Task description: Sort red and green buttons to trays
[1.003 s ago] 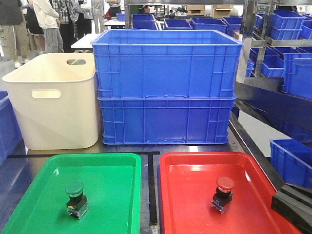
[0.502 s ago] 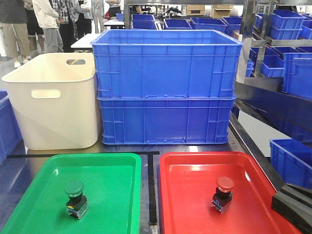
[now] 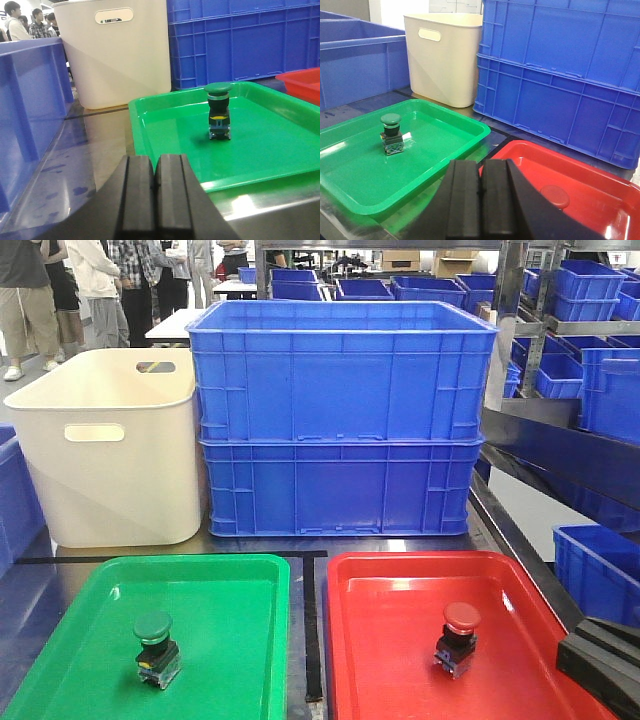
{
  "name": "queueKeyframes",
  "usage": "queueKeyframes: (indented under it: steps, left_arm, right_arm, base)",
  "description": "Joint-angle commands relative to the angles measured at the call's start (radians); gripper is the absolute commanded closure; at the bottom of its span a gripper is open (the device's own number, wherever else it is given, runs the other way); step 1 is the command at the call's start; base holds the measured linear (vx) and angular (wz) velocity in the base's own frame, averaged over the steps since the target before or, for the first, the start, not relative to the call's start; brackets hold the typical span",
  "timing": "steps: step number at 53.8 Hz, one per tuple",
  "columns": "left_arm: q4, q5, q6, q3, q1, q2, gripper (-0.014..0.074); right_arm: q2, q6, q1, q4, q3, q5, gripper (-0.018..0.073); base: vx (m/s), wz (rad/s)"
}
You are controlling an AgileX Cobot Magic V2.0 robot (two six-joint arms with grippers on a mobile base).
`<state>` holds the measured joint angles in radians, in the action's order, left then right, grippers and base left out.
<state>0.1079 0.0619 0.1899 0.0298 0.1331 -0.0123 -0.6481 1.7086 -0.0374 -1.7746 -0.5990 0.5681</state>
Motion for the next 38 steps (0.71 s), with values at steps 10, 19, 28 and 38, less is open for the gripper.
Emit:
queueKeyframes:
  steps: [10, 19, 28, 38]
  left_arm:
    - [0.002, -0.080, -0.001, 0.004, 0.002, -0.014, 0.0602]
    - [0.002, -0.080, -0.001, 0.004, 0.002, -0.014, 0.0602]
    - [0.002, -0.080, -0.001, 0.004, 0.002, -0.014, 0.0602]
    - [0.002, -0.080, -0.001, 0.004, 0.002, -0.014, 0.0602]
  right_arm:
    - [-0.005, -0.047, 0.005, 0.099, -0.028, -0.074, 0.0573]
    - [-0.012, -0.534, 0.004, 0.610, -0.005, -0.268, 0.0573]
    - [0.034, -0.978, -0.046, 1.478, 0.065, -0.460, 0.0573]
    - [0.185, -0.978, -0.040, 1.946, 0.152, -0.460, 0.0573]
  base:
    - [0.00, 0.00]
    - [0.00, 0.00]
    - [0.00, 0.00]
    - [0.00, 0.00]
